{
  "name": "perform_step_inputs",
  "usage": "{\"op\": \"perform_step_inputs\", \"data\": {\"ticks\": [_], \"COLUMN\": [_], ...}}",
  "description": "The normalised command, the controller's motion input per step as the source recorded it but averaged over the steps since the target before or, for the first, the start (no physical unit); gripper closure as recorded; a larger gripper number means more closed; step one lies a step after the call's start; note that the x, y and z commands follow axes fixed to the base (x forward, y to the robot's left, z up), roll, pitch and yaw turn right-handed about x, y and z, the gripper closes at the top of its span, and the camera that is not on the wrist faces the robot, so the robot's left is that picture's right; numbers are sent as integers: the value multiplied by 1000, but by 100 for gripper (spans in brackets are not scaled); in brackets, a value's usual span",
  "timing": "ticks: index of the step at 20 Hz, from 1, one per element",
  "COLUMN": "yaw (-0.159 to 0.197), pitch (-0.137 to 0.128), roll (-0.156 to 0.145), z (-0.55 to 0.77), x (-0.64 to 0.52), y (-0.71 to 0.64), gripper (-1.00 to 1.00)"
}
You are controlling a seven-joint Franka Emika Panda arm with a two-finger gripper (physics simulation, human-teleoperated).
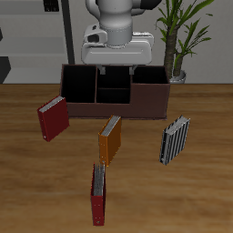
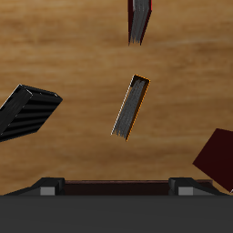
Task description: Place the left red book into the back desk caddy's back compartment
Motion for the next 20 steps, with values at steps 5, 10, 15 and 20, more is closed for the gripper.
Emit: {"op": "perform_step_inputs", "data": {"ticks": [5,10,15,20], "yaw": [14,-10,29,42], "pitch": [-23,12,-25,-18], "roll": [75,21,-15,-85], "z": [5,16,91,119], "x": [-4,10,62,258], "y": [433,150,4,-177], "gripper": [-100,-100,-100,-100]}}
